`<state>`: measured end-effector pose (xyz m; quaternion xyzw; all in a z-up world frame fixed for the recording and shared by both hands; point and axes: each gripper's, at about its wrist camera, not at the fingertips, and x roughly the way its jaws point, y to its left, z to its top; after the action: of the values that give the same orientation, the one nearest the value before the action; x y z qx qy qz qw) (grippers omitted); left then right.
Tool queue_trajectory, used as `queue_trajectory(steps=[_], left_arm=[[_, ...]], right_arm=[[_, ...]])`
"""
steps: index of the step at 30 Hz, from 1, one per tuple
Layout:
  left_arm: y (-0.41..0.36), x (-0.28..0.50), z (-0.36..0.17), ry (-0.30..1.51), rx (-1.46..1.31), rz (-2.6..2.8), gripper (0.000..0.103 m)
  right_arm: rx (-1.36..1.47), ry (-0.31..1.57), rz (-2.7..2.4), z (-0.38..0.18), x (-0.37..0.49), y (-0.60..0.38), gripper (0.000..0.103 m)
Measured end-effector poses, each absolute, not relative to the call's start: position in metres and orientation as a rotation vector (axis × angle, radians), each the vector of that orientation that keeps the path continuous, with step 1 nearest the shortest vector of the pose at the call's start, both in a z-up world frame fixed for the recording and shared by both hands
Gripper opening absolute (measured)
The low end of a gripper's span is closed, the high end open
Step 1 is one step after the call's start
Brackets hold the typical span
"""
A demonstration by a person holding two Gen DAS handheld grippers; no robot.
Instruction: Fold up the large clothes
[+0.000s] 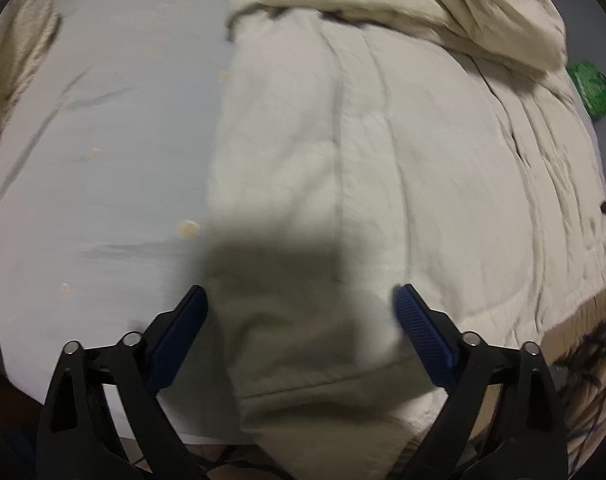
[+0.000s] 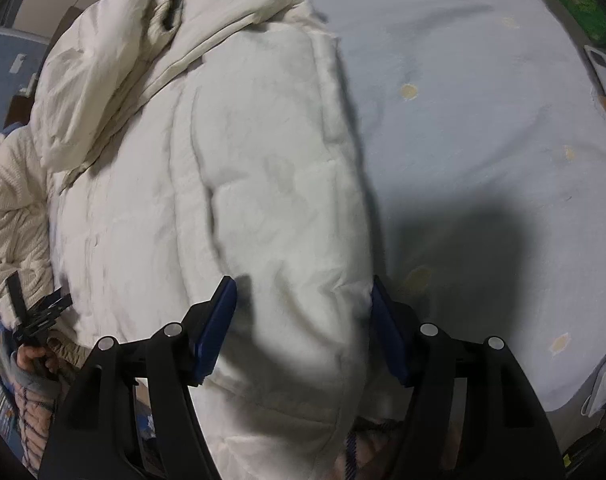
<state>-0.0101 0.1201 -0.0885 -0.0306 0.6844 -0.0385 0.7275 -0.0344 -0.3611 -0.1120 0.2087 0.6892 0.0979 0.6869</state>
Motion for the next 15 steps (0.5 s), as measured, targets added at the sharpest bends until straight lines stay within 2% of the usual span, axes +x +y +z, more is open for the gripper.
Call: queue_trajectory(steps=[5, 9, 12, 13, 14, 15], left_arm=[[0.107, -0.024, -0.096, 1.544, -0.141, -0.142, 0.083], [0.101, -0.035, -0.091, 1.530, -0.183, -0.190, 0.077], [0.103, -0.041, -0.088, 1.501, -0.290, -0.230, 0.058], [0.108, -0.041, -0.088, 1.491, -0.317, -0.225, 0.042], [0.115, -0.042, -0.087, 1.478, -0.369, -0.213, 0.028], [0.122, -0.038, -0.085, 1.467, -0.416, -0.216, 0.026]], right_arm=[[0.409, 1.567, 0.317, -0.105, -0.040, -0.335, 0.065], [0.473, 1.536, 0.389, -0.095, -0.044, -0.333, 0.065], [0.536, 1.491, 0.425, -0.086, -0.042, -0.342, 0.061], [0.550, 1.475, 0.430, -0.084, -0.043, -0.343, 0.058], [0.567, 1.458, 0.438, -0.081, -0.043, -0.345, 0.049], [0.582, 1.441, 0.441, -0.079, -0.043, -0.348, 0.040]])
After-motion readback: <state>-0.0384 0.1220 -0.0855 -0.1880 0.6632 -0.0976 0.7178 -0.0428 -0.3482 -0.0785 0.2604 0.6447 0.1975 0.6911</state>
